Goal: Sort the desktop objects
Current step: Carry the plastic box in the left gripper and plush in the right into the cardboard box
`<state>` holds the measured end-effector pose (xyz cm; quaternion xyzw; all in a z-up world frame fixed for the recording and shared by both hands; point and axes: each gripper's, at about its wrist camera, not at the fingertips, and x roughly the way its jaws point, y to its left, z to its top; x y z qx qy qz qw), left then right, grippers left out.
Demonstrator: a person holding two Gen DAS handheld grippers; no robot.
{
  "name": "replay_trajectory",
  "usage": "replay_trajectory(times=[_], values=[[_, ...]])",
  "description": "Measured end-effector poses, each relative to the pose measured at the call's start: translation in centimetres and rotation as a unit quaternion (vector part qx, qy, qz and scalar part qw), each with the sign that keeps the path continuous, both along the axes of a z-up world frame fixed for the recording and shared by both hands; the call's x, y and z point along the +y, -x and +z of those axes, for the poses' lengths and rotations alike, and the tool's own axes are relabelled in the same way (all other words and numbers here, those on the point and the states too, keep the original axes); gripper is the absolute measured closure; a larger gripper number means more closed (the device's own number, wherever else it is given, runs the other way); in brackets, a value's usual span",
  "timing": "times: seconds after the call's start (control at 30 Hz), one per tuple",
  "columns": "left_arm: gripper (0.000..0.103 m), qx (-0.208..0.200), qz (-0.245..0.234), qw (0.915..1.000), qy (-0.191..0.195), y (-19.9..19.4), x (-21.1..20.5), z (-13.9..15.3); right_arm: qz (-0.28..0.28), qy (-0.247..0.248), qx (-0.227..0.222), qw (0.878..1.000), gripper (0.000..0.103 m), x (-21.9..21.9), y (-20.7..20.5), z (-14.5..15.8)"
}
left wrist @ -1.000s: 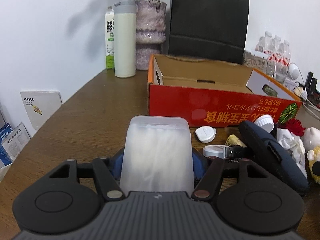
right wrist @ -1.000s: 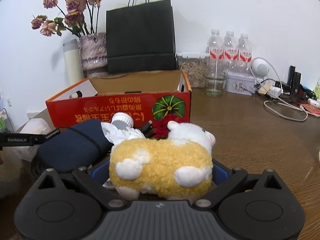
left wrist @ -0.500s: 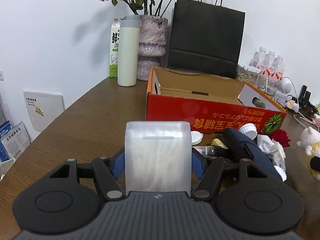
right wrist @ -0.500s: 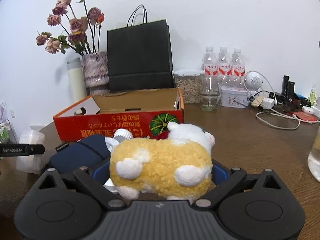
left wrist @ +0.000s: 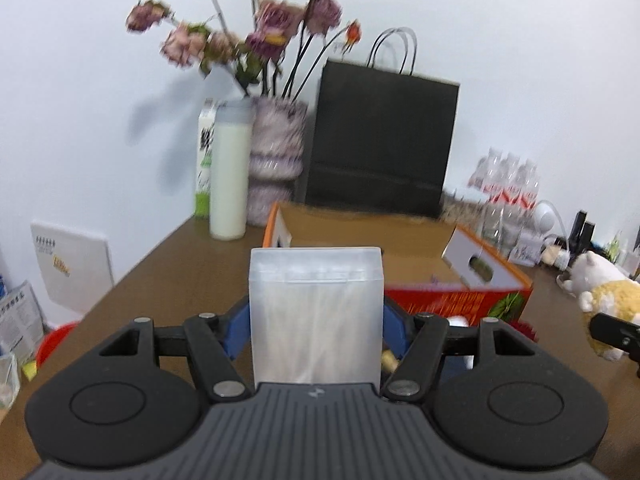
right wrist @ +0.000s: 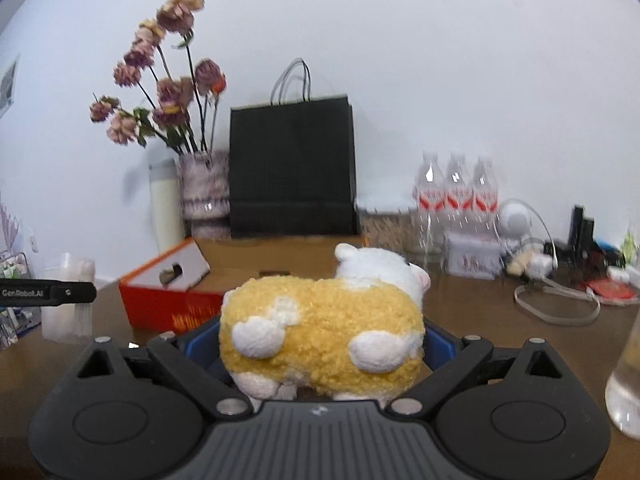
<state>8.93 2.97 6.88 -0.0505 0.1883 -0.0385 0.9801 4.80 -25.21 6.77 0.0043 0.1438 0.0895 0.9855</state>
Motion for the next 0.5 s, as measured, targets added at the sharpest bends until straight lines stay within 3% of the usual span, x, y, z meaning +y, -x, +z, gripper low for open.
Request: replay_trajectory(times=[0.27, 0.5], values=[[0.037, -0.046, -0.013, 0.9988, 0.01, -2.1, -1.7, 2.6, 0.017, 0.002, -0.039, 0.999, 0.005, 1.9, -3.2, 2.9], [0.037, -0.065, -0.018, 0.9974, 0.026, -5.3, -2.6, 3.6, 0.043, -0.004, -0.051, 0.998, 0.005, 3.8, -7.1, 3.5]])
